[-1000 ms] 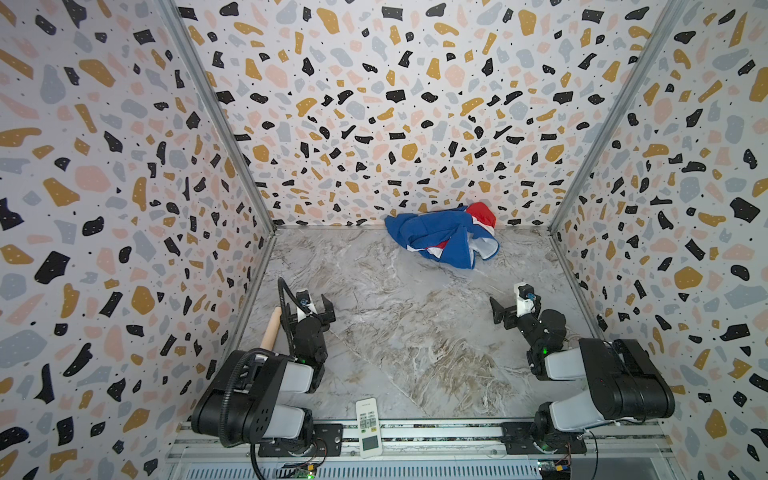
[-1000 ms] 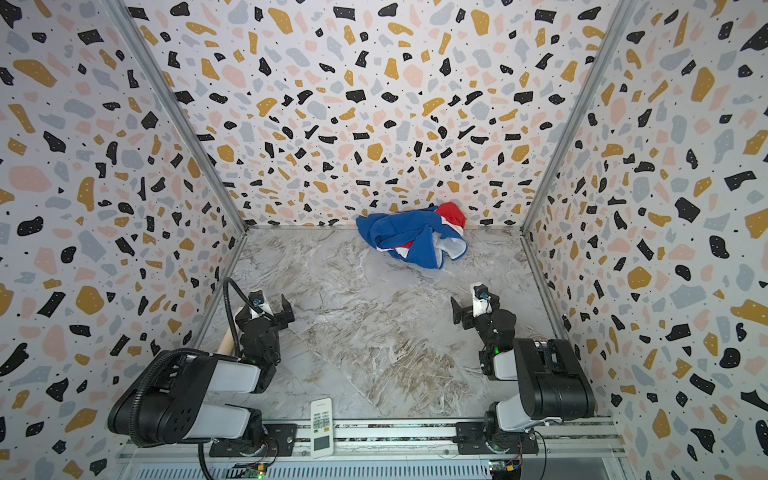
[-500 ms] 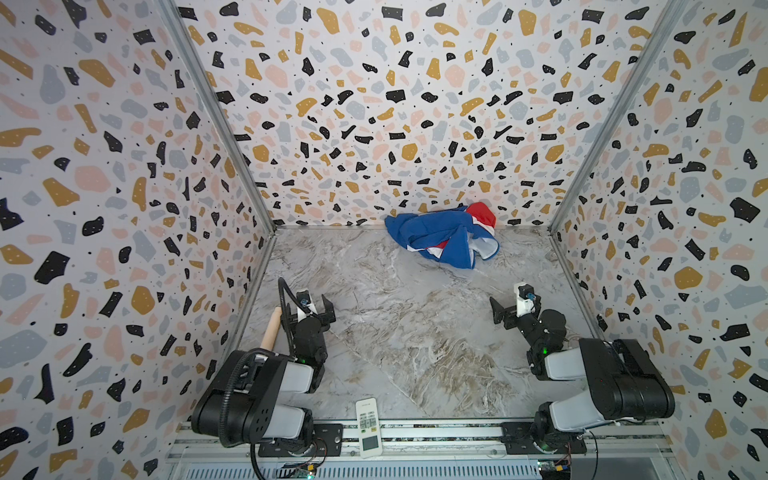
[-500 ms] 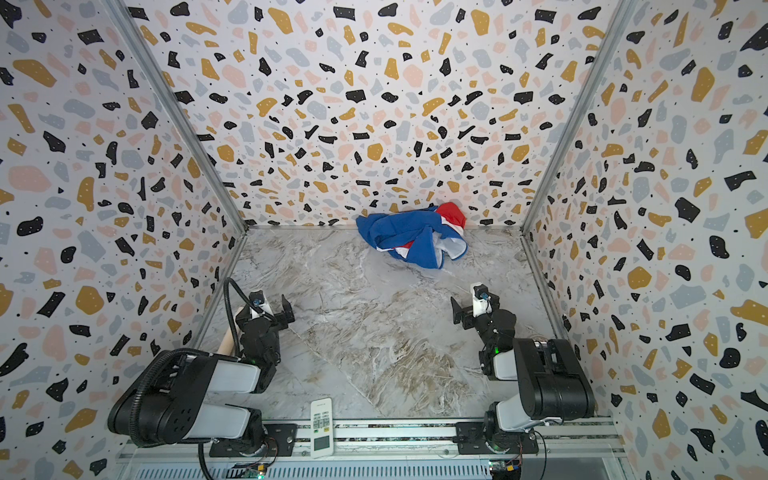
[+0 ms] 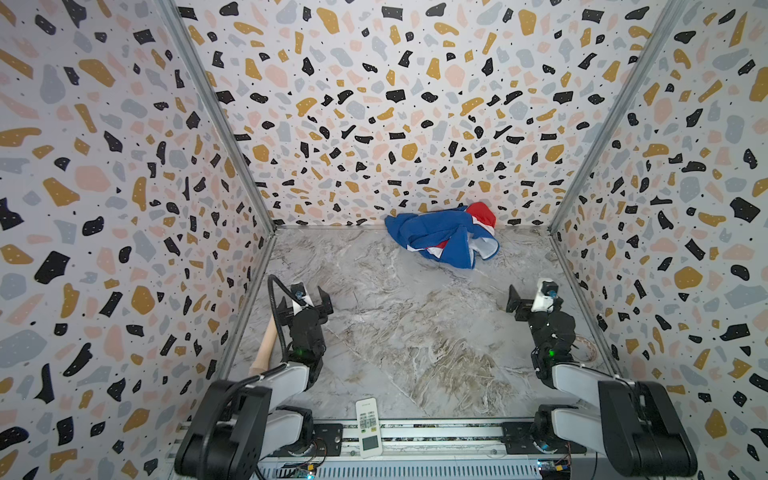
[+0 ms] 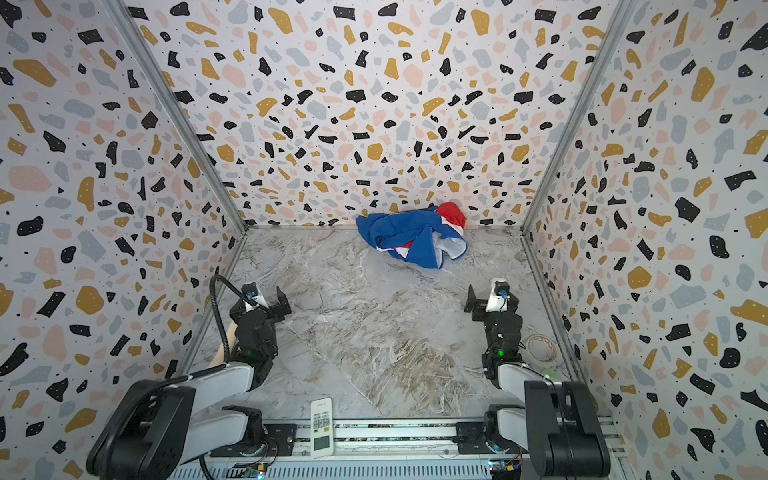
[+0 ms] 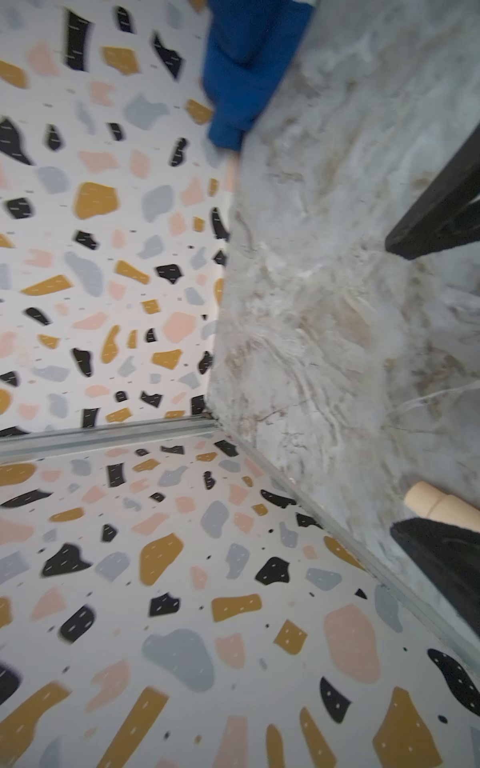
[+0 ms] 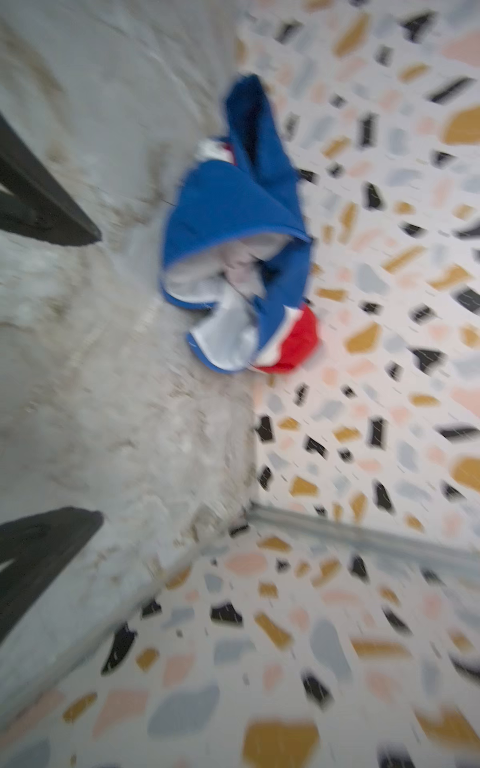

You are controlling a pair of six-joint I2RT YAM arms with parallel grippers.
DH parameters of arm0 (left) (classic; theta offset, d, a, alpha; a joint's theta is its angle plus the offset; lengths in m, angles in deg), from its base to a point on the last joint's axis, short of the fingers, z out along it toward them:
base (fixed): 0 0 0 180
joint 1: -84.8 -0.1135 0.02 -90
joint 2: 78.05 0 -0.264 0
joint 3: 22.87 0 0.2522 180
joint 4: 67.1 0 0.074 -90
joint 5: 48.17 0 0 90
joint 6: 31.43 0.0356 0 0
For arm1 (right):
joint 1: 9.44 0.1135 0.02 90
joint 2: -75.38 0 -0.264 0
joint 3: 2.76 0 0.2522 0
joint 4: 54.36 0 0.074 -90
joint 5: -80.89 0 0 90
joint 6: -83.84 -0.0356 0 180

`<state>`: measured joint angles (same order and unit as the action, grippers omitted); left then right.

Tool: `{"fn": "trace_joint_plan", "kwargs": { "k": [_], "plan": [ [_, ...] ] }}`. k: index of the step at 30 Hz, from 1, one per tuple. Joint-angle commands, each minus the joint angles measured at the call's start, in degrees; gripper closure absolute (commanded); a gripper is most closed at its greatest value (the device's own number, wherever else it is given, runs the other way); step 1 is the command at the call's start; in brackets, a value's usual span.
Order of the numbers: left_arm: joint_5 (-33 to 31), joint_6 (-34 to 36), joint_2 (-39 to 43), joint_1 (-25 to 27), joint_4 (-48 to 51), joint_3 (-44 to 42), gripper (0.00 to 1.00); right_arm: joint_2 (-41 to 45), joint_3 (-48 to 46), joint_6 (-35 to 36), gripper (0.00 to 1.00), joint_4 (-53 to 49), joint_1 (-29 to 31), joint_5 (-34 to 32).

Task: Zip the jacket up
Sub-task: 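Reach the right gripper to the crumpled blue jacket and grasp its hem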

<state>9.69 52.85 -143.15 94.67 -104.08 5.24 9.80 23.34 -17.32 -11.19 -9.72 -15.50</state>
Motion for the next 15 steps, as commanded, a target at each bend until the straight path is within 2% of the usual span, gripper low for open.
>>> {"fn": "trace_joint_plan", "kwargs": {
  "k": [1,2,4,7,9,13,15],
  "plan": [
    [-4.34,-9.47,9.31,0.15,8.65,2.86,0.01,4.33,6.07,-19.51,0.01,-17.58,-6.16,-5.79],
    [-4.63,-11.88,10.95,0.15,10.5,3.97,0.0,4.05,7.62,-20.94,0.01,-18.1,-8.21,-0.19],
    [-5.41,-16.25,11.84,0.15,19.18,9.01,0.0,0.52,12.7,-22.5,0.01,-21.02,-8.91,4.37],
    [-1.71,-20.46,9.89,0.15,30.5,16.2,0.0,-8.94,22.72,-24.06,0.01,-27.07,-8.92,10.48],
    [2.71,-21.67,8.2,0.09,34.96,19.61,0.0,-16.66,29.43,-25.14,0.0,-28.99,-9.0,16.79],
    [14.59,-21.69,4.68,-0.02,40.13,22.78,0.0,-34.0,46.85,-23.67,0.04,-34.99,-7.62,35.87],
    [17.61,-21.71,3.89,-0.11,41.83,23.09,0.01,-40.33,54.76,-21.42,0.04,-39.08,-5.4,39.51]
  ]
}}
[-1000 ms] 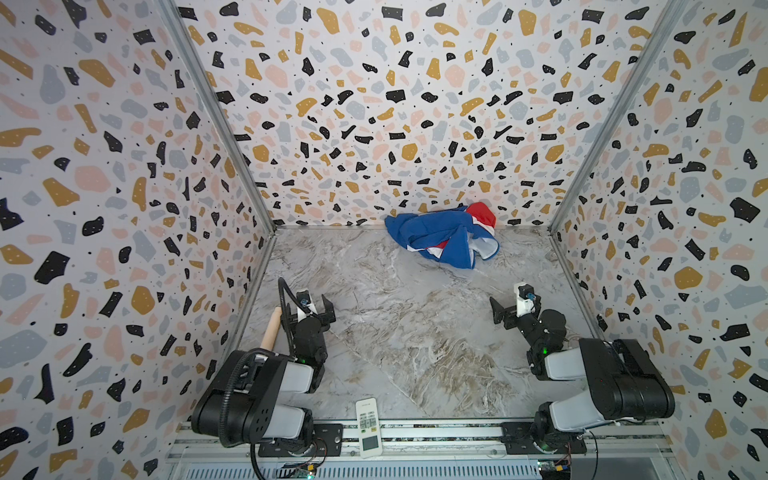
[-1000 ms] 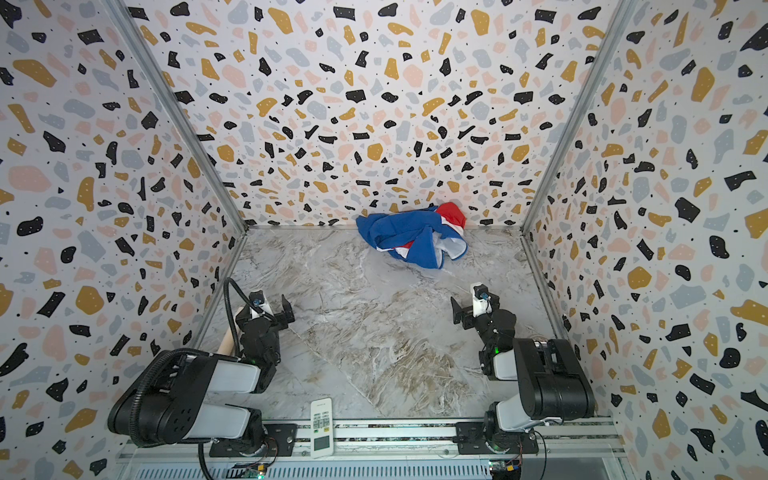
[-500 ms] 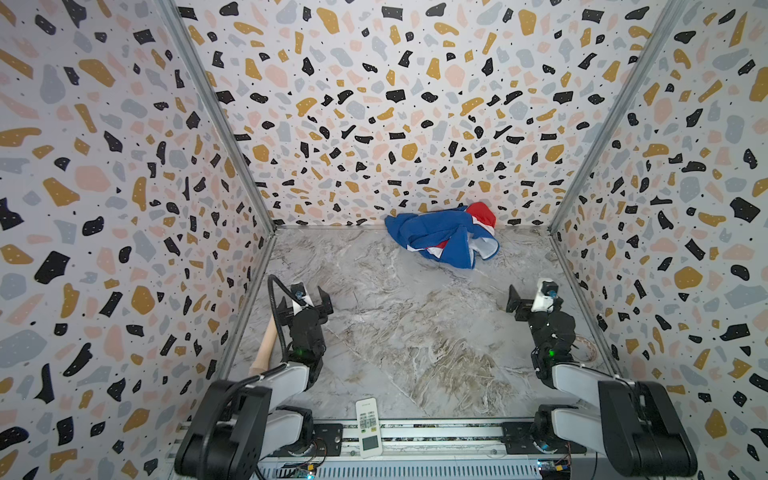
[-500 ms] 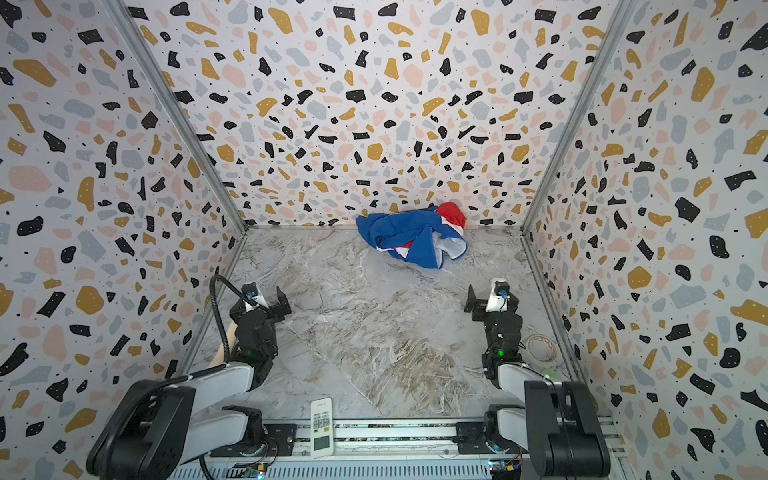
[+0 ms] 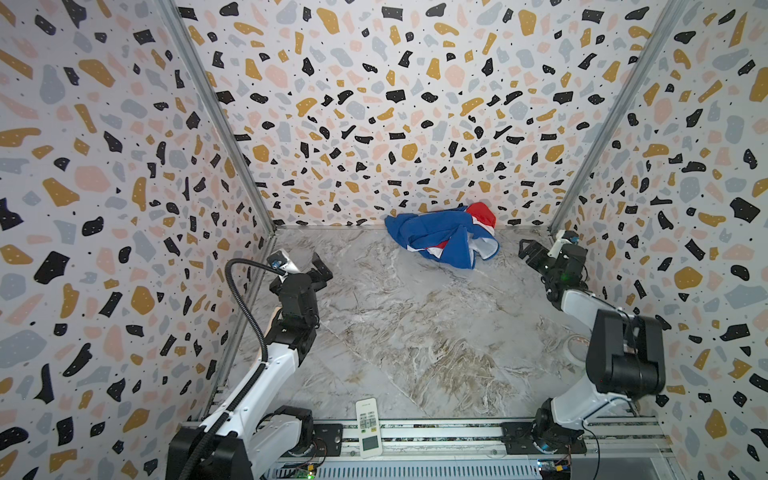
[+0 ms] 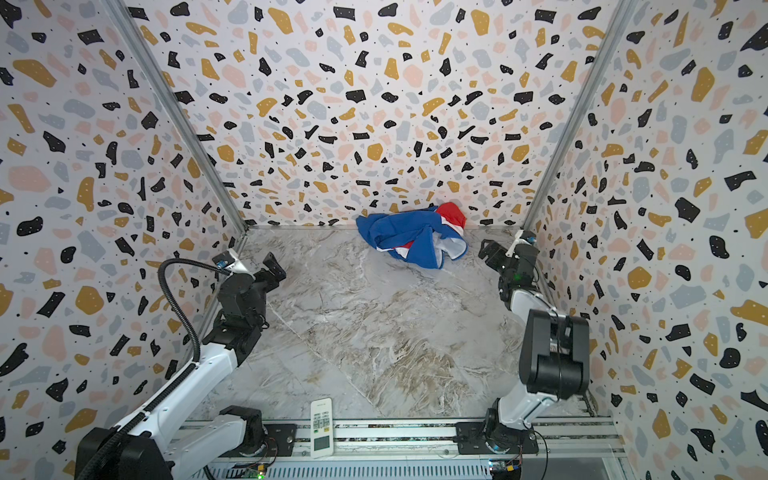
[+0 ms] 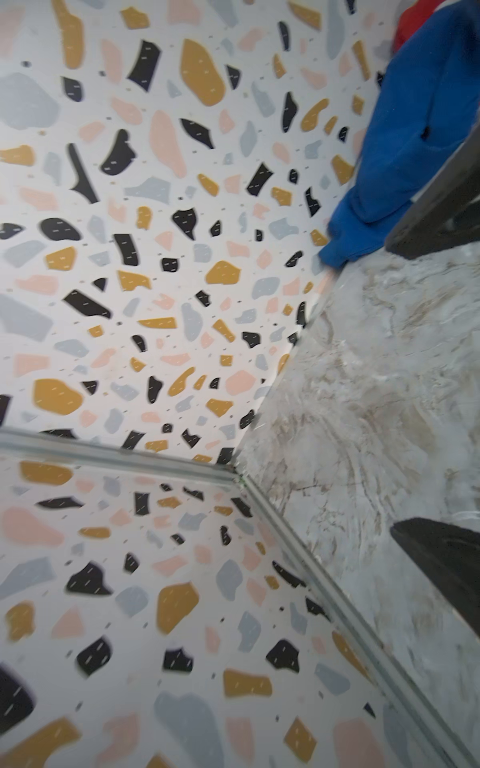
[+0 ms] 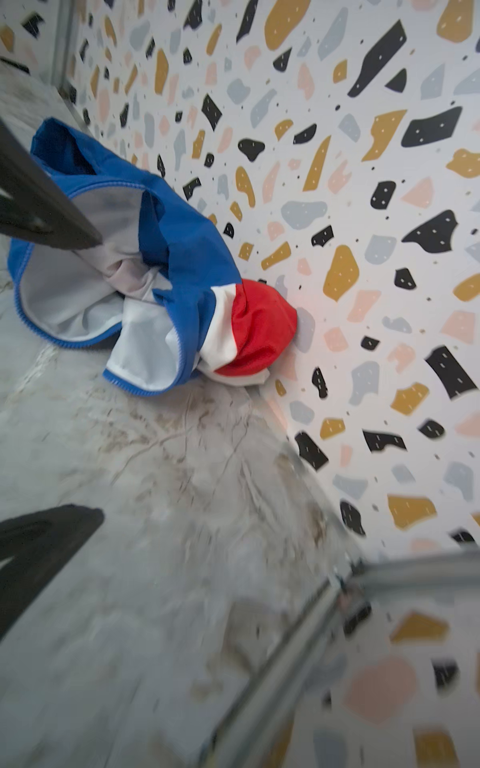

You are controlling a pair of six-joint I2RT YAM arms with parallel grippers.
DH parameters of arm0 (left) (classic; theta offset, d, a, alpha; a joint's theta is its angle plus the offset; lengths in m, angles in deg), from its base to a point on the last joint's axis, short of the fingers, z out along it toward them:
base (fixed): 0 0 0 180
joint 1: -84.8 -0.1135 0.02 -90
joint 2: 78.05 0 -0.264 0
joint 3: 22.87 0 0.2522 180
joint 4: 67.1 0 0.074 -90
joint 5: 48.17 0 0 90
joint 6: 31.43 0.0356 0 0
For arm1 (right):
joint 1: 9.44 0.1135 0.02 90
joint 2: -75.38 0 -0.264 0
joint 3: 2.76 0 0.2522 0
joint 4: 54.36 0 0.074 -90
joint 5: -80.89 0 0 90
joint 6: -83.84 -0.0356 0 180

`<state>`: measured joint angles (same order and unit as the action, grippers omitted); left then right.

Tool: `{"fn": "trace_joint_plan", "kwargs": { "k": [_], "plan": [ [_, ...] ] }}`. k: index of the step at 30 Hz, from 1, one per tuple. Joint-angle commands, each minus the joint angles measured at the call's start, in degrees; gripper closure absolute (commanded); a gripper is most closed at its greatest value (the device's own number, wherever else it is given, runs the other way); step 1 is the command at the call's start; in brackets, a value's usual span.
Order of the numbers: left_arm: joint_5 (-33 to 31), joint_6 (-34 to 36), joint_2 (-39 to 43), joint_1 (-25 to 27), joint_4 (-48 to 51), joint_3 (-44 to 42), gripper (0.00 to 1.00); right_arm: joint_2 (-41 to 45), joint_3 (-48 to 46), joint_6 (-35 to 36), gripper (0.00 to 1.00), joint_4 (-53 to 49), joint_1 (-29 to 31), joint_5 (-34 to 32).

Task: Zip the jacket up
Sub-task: 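Reach the right gripper to the crumpled blue jacket and grasp its hem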

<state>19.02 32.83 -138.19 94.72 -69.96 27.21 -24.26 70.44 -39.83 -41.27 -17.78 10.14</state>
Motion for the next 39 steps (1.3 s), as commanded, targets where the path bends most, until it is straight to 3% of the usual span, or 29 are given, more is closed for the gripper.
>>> {"fn": "trace_joint_plan", "kwargs": {
  "k": [1,3,10,12,14,16,18,21,26,31,35,39],
  "plan": [
    [9.23,-1.69,-1.12,-0.16,8.44,1.21,0.0,-8.35,10.98,2.64,0.05,-11.43,3.9,13.09],
    [11.0,-1.49,-0.73,-0.24,10.01,1.08,0.0,-10.91,15.28,5.47,0.06,-14.77,6.9,7.47],
    [15.22,-0.98,1.79,-0.24,11.92,-2.48,0.0,-16.97,23.31,13.19,0.09,-17.02,13.97,10.92],
    [16.16,-0.74,2.72,-0.24,12.54,-3.24,0.0,-18.16,24.76,16.13,0.17,-17.45,15.63,9.43],
    [19.18,-0.28,4.68,-0.24,11.52,-4.59,0.0,-20.38,28.25,18.85,0.33,-20.47,16.63,10.44],
    [21.43,-1.33,7.34,-0.24,9.34,-6.87,0.0,-21.47,30.22,19.92,0.4,-22.93,17.1,11.53],
    [22.76,-2.41,9.99,-0.24,7.73,-8.93,0.0,-20.18,28.89,19.82,0.37,-22.93,17.3,11.78],
    [24.0,-2.36,12.57,-0.24,8.52,-9.88,0.01,-16.23,25.13,19.08,0.21,-20.79,17.35,10.91],
    [26.38,-1.38,14.46,-0.24,12.5,-9.24,0.0,-11.5,22.22,18.84,0.18,-21.8,16.31,3.02],
    [28.44,-3.2,18.03,-0.24,11.92,-11.49,0.0,-8.47,18.43,12.58,0.19,-14.08,12.96,11.73],
    [21.39,-8.6,20.73,-0.24,10.89,-13.14,0.0,-12.95,26.76,18.83,0.16,-22.2,16.06,16.35],
    [20.41,-10.67,22.32,-0.27,7.99,-14.28,0.0,-17.33,31.09,18.58,0.14,-22.99,17.17,18.98]
  ]
}}
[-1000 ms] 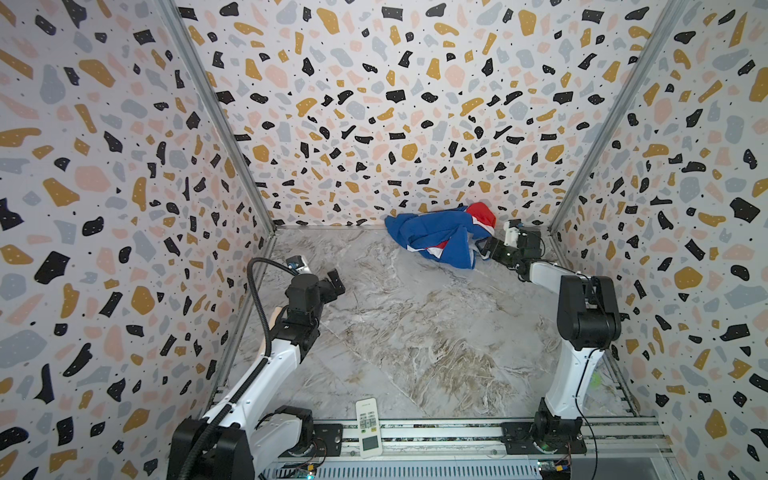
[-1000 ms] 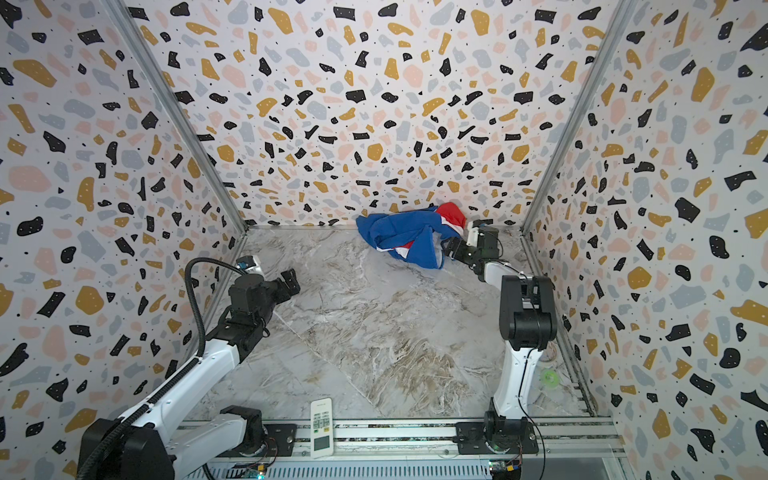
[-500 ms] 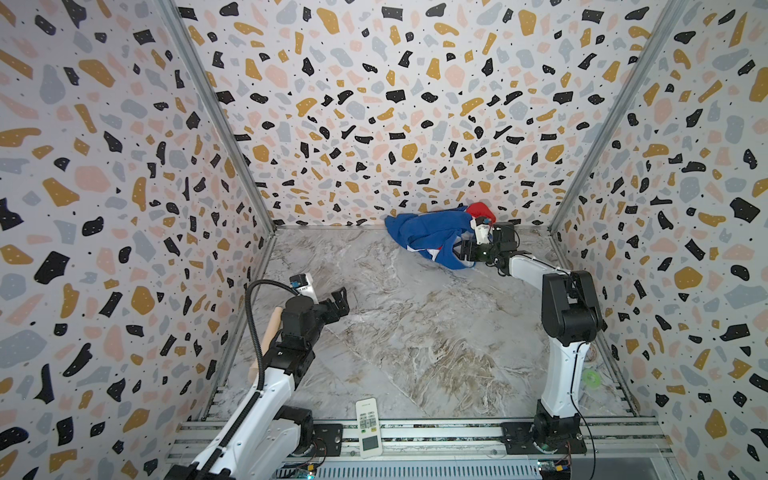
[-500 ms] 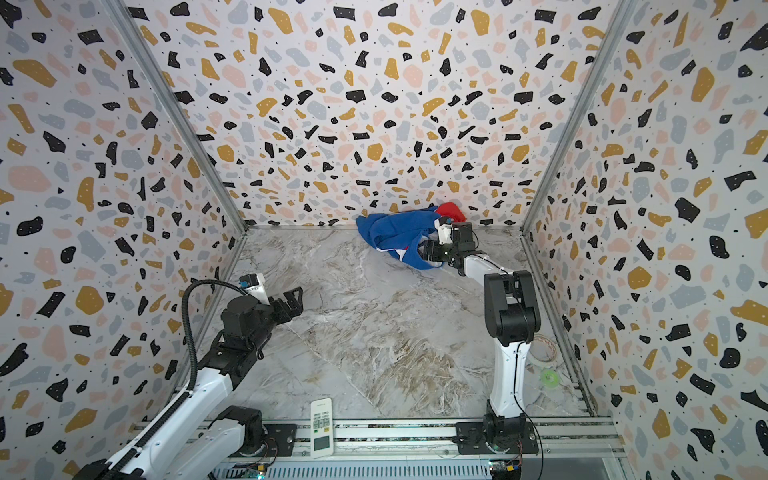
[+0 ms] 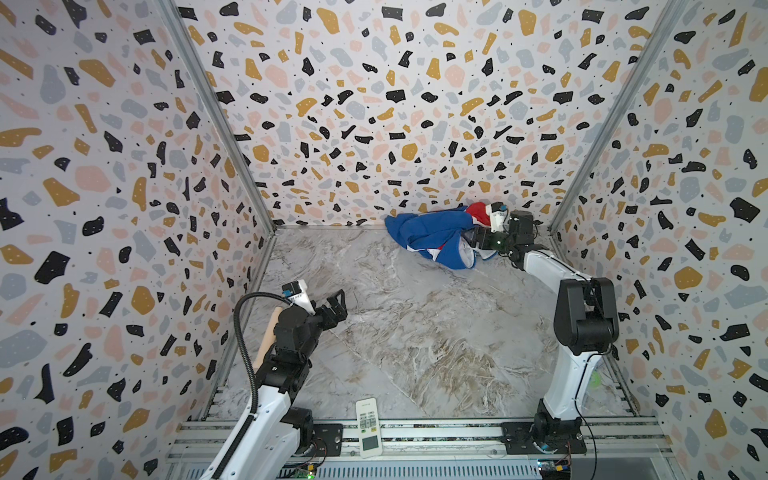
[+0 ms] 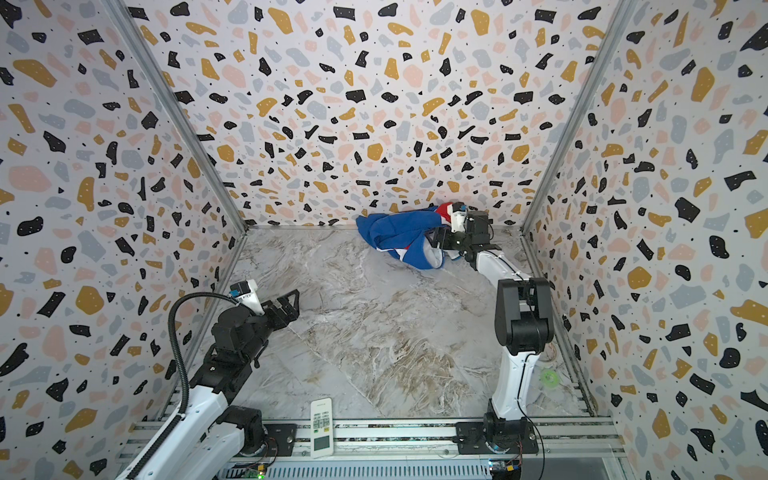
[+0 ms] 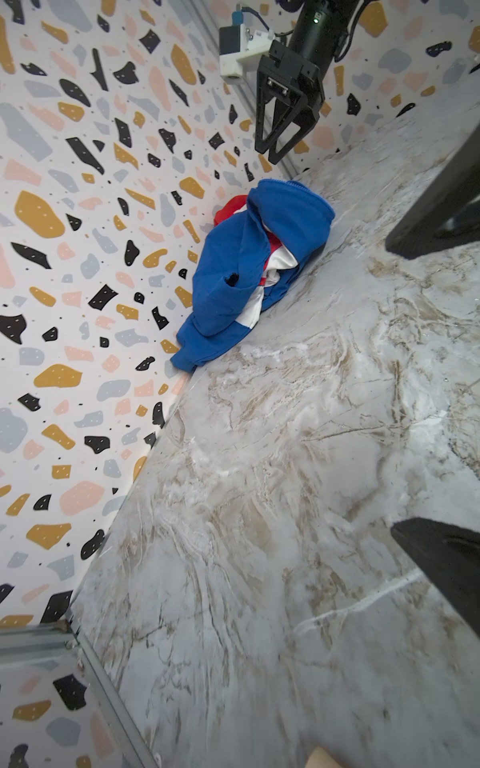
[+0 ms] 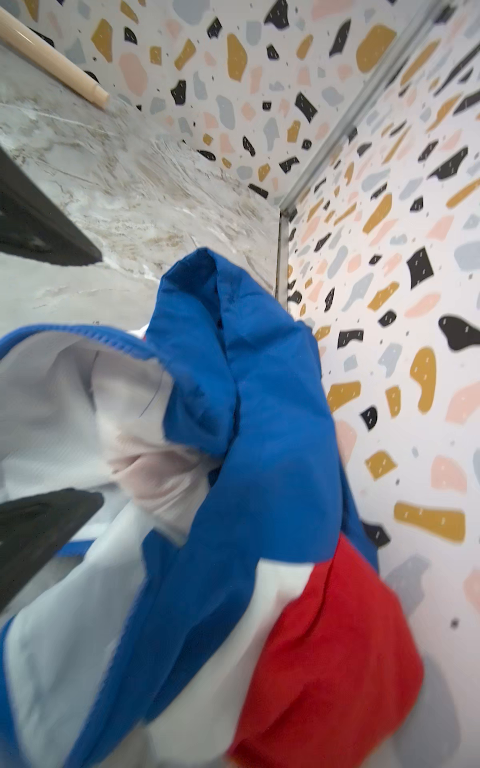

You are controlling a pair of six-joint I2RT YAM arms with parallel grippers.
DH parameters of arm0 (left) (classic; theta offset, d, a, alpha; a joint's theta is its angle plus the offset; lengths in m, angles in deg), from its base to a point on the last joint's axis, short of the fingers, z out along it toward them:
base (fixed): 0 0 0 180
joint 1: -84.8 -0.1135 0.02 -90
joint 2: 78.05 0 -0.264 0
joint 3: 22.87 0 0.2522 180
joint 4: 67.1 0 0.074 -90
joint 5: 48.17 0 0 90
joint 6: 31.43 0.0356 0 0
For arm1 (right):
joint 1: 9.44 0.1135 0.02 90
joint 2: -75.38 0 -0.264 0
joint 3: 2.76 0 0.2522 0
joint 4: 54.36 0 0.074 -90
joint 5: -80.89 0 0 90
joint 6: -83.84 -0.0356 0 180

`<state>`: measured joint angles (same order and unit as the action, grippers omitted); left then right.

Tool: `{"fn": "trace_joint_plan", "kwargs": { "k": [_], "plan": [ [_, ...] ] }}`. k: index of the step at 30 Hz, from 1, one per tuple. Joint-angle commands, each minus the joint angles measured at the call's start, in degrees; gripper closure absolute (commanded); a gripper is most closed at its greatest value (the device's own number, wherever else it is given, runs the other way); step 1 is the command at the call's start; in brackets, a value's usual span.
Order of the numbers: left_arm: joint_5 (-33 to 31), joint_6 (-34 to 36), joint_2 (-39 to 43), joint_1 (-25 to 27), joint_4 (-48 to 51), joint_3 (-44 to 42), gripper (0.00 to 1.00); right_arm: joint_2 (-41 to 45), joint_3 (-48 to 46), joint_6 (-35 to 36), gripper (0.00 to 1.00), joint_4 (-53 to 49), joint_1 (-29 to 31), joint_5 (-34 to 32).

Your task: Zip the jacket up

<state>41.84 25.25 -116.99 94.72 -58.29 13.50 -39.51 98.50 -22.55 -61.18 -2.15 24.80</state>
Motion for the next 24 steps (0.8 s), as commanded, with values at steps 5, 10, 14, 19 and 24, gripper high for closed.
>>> {"fn": "trace_joint_plan", "kwargs": {
  "k": [5,10,14,19,24],
  "plan": [
    [-3.41,-2.98,1.34,-0.24,-0.81,1.09,0.0,-9.88,15.25,5.35,0.16,-13.96,3.74,2.31],
    [-4.23,-2.73,2.26,-0.24,1.01,1.89,0.0,-12.51,21.97,10.65,0.36,-25.03,6.66,-4.8],
    [-4.23,-3.26,2.7,-0.24,1.12,1.83,0.0,-9.52,19.04,13.17,0.71,-26.98,8.86,-9.49],
    [-2.5,-6.46,2.73,-0.25,-1.66,0.6,0.0,-0.84,9.66,16.74,1.0,-27.81,13.47,-13.05],
    [-1.0,-9.16,2.74,-0.26,-3.4,-0.84,0.0,15.59,-12.18,20.02,1.0,-21.15,22.07,-17.27]
  ]
}}
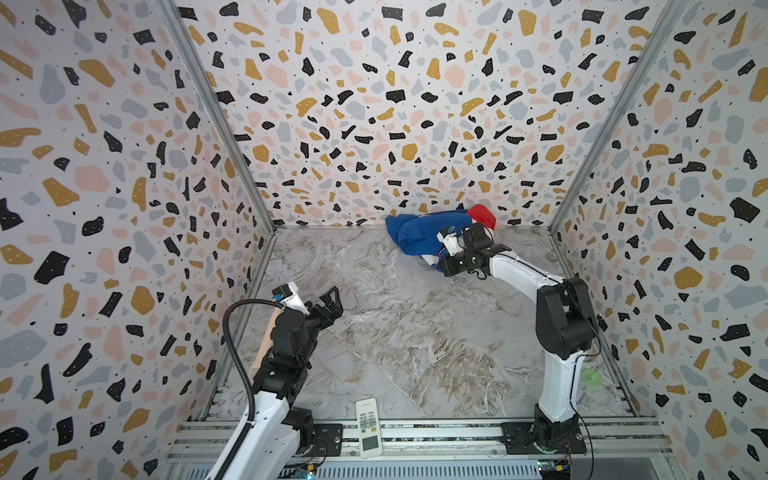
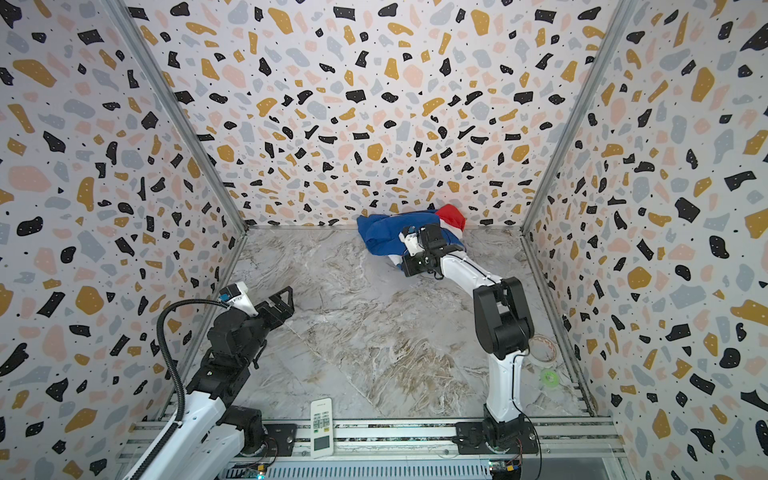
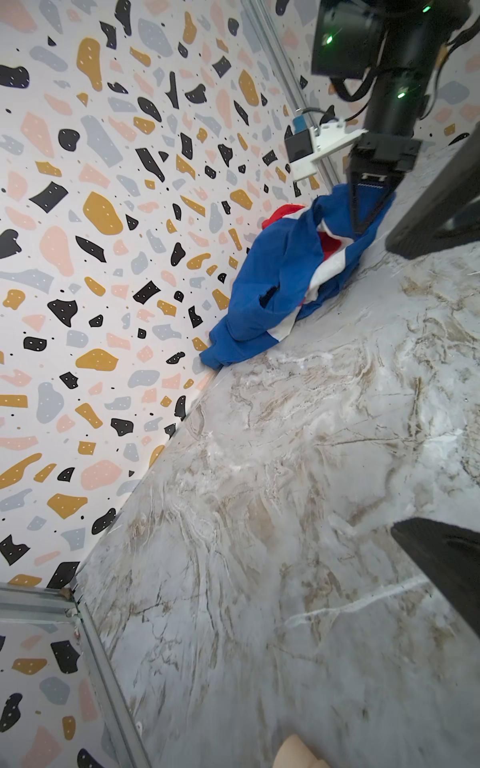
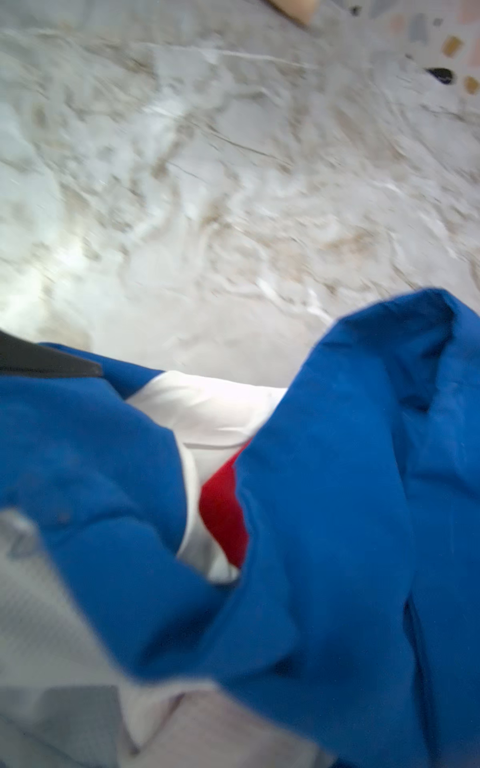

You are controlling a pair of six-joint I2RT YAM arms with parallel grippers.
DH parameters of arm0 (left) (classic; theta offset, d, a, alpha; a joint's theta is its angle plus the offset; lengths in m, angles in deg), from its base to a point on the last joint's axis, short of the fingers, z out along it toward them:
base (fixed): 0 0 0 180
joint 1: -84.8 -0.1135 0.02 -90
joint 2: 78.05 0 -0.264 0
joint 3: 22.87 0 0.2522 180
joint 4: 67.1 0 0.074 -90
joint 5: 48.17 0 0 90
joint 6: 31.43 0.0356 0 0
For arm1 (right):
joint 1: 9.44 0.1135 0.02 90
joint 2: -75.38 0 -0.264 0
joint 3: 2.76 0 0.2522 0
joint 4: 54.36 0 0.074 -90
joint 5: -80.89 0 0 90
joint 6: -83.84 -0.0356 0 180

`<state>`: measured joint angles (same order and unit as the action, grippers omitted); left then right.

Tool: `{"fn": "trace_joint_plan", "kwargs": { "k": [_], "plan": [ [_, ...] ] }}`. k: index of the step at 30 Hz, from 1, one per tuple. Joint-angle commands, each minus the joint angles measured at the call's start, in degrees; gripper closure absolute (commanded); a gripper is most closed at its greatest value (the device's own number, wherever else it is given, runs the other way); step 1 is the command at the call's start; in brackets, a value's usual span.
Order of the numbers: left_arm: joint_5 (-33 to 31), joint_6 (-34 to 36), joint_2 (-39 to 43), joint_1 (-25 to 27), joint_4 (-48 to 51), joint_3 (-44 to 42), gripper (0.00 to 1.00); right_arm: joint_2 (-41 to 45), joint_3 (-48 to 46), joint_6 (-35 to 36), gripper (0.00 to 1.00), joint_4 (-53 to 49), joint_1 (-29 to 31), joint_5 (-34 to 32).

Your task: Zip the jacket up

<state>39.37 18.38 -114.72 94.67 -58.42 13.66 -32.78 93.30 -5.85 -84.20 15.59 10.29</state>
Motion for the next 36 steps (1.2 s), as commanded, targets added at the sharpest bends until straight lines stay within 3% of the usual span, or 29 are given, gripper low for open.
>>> {"fn": "trace_joint_plan", "kwargs": {
  "k": [1,3,5,7,10,12,14,16,19,22,26,29,32,36],
  "plan": [
    [1.65,-2.88,0.5,-0.2,-3.52,-1.26,0.0,12.04,-11.62,3.21,1.0,3.11,6.22,-3.57],
    [1.91,-3.71,0.45,-0.2,-4.0,-1.64,0.0,17.27,-19.71,0.83,0.98,4.66,9.39,-5.0],
    [2.37,-4.39,0.19,-0.19,-4.5,-2.02,0.0,22.33,-26.96,-3.81,0.75,3.01,12.57,-2.5],
    [2.72,-4.4,-0.2,-0.14,-4.48,-1.93,0.0,26.66,-32.0,-8.13,0.6,1.21,15.09,-2.17],
    [3.05,-4.68,-1.31,-0.11,-5.53,-2.16,0.0,37.4,-37.83,-15.4,0.46,-1.58,17.41,-3.0],
    [3.46,-5.28,-2.64,-0.11,-7.01,-2.5,0.0,44.79,-38.96,-19.09,0.35,-2.53,17.24,-4.78],
    [4.38,-6.11,-4.22,-0.03,-8.62,-2.71,0.0,52.14,-37.77,-22.21,0.15,-4.86,16.18,-9.45],
    [5.32,-6.85,-6.09,0.27,-8.98,-2.64,0.0,56.18,-36.09,-23.89,0.01,-6.23,12.0,-10.63],
    [5.54,-7.35,-7.58,1.51,-8.98,-2.46,0.0,56.63,-35.22,-23.63,0.01,-5.43,1.16,-5.68],
    [4.26,-7.99,-7.72,3.53,-8.98,-2.64,0.0,51.19,-33.6,-20.39,0.0,-2.94,-6.11,-0.24],
    [1.32,-12.68,-8.43,6.22,-11.63,-4.22,0.0,39.74,-25.95,-16.93,0.01,-2.52,-6.54,-1.58],
    [-0.16,-17.93,-12.0,7.97,-17.05,-6.5,0.0,31.42,-18.0,-15.5,0.02,-2.79,-2.93,-2.25],
    [0.48,-23.09,-20.21,9.25,-24.21,-6.33,0.0,26.24,-12.85,-14.38,0.02,-2.55,-0.97,-4.06],
    [2.65,-24.72,-34.27,12.38,-30.91,0.47,0.01,25.23,-12.78,-14.88,0.02,0.87,-0.35,-8.25]
  ]
}}
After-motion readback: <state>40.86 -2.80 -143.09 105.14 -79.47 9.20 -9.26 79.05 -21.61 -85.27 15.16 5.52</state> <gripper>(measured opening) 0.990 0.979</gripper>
